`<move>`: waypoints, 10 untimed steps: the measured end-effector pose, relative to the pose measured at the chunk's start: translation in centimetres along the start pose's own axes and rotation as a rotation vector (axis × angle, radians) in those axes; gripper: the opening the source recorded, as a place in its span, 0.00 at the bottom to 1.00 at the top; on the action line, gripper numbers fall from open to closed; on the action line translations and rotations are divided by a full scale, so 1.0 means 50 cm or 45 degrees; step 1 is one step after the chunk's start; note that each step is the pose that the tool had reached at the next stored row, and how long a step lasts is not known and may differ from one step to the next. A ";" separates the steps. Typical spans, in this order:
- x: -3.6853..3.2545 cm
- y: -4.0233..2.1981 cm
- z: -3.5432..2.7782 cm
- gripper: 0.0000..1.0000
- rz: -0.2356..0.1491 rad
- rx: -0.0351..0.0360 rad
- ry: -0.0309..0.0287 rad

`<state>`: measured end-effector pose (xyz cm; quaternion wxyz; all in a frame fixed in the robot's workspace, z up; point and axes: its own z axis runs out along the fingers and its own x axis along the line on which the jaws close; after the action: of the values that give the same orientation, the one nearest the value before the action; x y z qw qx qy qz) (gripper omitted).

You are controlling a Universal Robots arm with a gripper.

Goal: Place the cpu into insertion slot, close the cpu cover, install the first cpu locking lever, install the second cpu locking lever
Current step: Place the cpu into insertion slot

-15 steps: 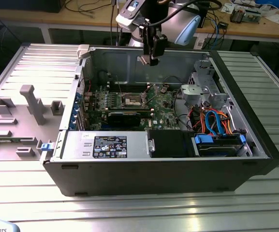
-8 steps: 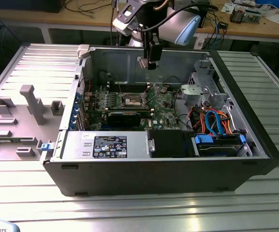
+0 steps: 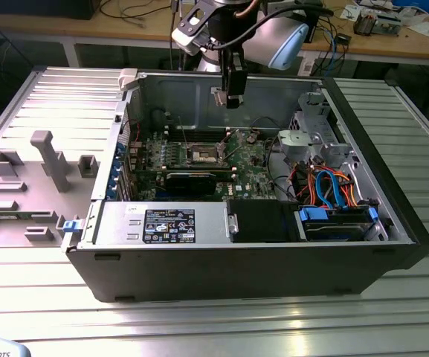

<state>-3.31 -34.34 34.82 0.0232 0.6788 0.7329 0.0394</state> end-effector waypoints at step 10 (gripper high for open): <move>0.000 -0.005 0.000 0.54 0.004 -0.0001 -0.0003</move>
<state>-3.57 -34.34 34.78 0.0233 0.6801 0.7317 0.0394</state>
